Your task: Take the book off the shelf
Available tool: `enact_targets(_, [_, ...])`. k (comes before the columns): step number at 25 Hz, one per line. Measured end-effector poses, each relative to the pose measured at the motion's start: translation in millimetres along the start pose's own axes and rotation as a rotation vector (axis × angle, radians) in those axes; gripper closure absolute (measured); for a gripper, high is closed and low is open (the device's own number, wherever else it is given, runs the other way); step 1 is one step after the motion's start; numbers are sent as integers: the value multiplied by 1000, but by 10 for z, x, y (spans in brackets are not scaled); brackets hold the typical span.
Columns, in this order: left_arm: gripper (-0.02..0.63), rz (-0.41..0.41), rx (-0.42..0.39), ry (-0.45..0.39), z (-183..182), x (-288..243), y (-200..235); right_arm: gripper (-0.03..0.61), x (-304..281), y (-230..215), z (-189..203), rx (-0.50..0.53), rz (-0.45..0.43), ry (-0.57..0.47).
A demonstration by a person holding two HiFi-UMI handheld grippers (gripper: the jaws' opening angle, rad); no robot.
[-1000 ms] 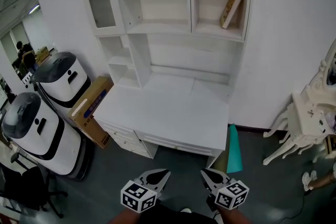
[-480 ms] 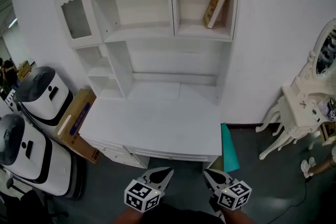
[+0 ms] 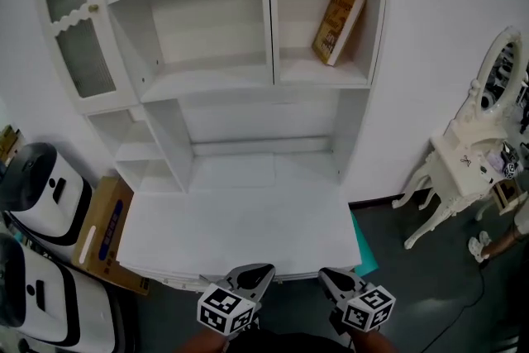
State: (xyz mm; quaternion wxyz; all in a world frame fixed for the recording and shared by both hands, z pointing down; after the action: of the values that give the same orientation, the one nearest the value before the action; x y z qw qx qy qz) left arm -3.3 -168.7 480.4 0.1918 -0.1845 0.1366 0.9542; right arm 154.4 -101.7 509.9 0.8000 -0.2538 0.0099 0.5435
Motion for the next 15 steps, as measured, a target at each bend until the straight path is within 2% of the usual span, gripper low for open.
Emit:
enact_targets(7, [603,63,-48,7,-270,75,836,548,-700,212,-259,-12,75,-51])
enact_targets(15, [603,127,-90,7,-393,166,1401,548,-1165,455,-376,-18,142,-100])
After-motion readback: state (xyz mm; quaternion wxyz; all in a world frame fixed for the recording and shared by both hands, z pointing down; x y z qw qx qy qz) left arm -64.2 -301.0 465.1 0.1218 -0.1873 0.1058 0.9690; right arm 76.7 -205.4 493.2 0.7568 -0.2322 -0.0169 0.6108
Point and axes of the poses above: the fingertips, and each gripper's own axes: x backward along the fingers, y to its left, z out of its underside, the point moved 4 cm from there along x, backward along the fingers, and after that the axes turned 4 degrees about y, right-handed, at the moved point
